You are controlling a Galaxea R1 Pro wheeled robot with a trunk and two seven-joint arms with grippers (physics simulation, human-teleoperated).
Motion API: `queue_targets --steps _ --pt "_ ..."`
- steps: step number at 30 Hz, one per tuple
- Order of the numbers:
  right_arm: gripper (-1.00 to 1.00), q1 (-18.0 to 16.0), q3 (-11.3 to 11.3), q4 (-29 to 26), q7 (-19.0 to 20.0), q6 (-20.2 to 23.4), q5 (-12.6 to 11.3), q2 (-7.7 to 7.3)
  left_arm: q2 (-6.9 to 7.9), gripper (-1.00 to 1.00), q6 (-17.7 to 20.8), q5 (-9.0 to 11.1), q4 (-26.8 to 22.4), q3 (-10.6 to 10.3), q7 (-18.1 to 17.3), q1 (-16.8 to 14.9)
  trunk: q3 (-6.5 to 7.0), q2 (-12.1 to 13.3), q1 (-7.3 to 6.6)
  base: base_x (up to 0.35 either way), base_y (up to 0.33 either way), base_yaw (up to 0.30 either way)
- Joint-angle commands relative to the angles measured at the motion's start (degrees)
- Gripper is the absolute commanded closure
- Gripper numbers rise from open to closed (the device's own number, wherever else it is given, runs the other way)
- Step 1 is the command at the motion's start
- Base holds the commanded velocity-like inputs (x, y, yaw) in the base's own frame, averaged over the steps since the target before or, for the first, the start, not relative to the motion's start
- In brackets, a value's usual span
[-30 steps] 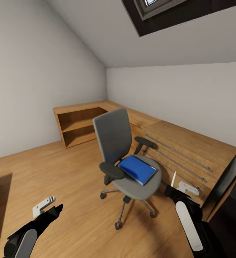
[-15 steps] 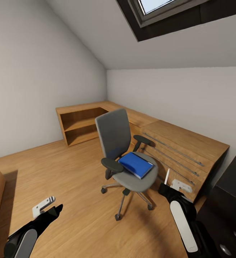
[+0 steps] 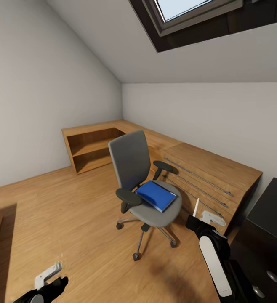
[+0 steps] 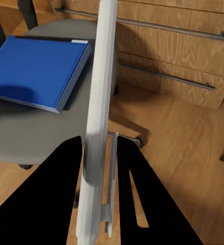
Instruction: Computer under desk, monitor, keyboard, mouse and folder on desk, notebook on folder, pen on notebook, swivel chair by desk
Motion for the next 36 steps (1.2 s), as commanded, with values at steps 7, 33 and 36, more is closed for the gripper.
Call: queue_targets --steps 7,33,36 --pt "1.00 -0.1 1.8 -0.4 -0.6 0.2 -0.5 -0.15 0.17 -1.00 -15.2 -8.4 20.0 -1.1 -1.2 0.1 1.21 2.8 -1.55 0.000 0.000 0.000" --pt "1.00 -17.6 -13.4 6.6 -5.0 17.2 -1.0 -1.62 -0.90 -1.00 -41.7 -13.7 37.3 -11.7 -5.2 0.2 5.88 13.2 -7.26 0.000 0.000 -0.003" --pt "1.00 -17.2 -14.0 6.7 -5.1 17.2 -0.9 -1.96 -1.15 -1.00 -43.3 -13.8 37.8 -13.4 -5.2 0.2 6.42 14.4 -7.92 0.000 0.000 -0.166"
